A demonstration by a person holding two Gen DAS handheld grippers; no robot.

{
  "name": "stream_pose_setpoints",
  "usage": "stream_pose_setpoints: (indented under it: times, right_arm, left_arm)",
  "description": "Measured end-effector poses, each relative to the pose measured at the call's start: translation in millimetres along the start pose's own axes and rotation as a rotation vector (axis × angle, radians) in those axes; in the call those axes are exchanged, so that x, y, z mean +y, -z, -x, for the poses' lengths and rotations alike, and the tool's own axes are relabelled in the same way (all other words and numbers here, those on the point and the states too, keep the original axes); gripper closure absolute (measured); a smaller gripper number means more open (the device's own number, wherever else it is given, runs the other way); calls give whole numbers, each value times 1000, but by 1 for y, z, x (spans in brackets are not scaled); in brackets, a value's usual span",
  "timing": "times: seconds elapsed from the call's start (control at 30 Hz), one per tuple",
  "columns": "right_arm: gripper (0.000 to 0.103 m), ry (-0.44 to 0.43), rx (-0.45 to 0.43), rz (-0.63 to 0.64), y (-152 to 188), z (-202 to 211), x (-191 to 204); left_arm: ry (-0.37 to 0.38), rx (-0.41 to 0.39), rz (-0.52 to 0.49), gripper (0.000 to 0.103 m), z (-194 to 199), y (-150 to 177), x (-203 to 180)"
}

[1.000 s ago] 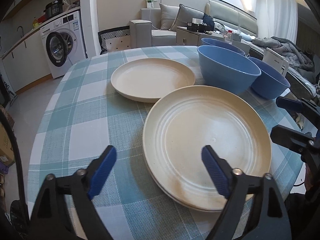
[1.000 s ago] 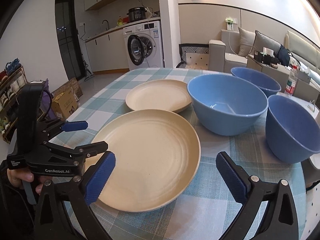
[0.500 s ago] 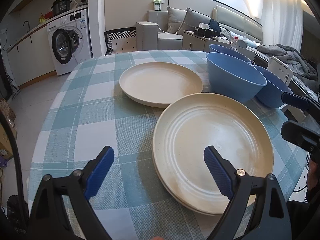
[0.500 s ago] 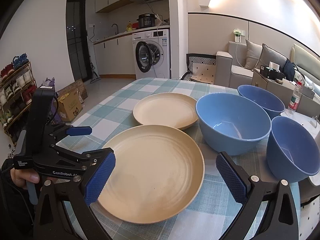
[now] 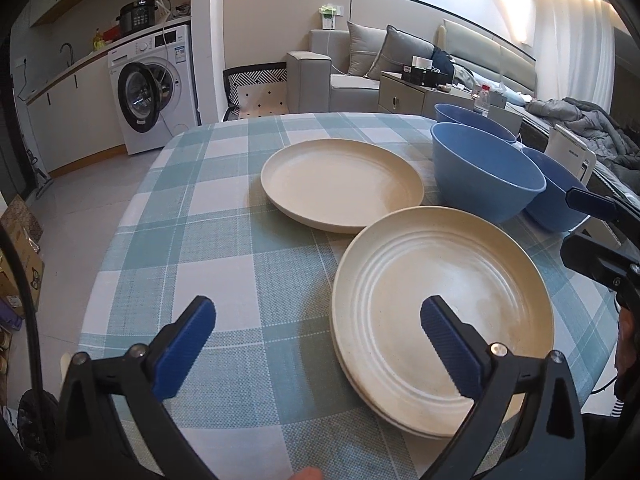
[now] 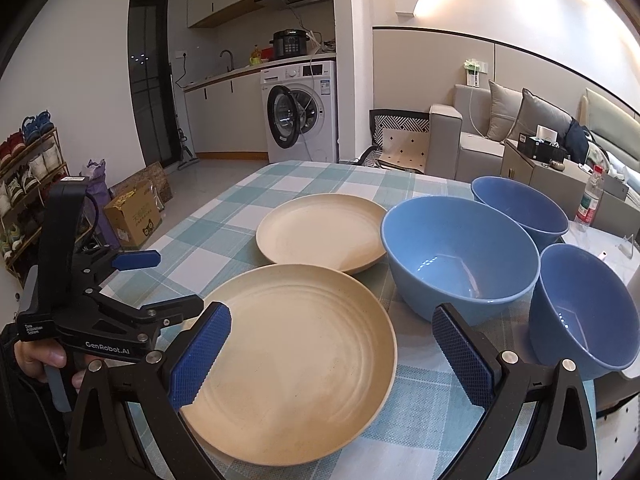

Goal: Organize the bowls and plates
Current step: 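Move the left gripper away from the stack toward the single cream plate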

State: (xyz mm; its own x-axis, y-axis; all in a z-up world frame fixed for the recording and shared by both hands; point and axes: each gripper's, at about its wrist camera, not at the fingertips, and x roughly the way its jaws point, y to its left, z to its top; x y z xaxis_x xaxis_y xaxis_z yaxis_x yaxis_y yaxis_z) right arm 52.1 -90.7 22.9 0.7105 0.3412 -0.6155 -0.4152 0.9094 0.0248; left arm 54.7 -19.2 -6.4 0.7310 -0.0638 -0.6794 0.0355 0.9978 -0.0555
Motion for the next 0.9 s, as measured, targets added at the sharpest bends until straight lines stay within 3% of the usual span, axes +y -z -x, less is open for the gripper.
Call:
stream_pose_setpoints:
  times: [0.37,0.9]
  right_arm:
    - [1,12,-13,-1,-11,2,-4]
    - [1,-4,0,-21,-34,-13,-21]
  left_arm:
    - [-5,-24,23,0,0,-14,9]
    - [-70,-28,45,0,-13,-47,23]
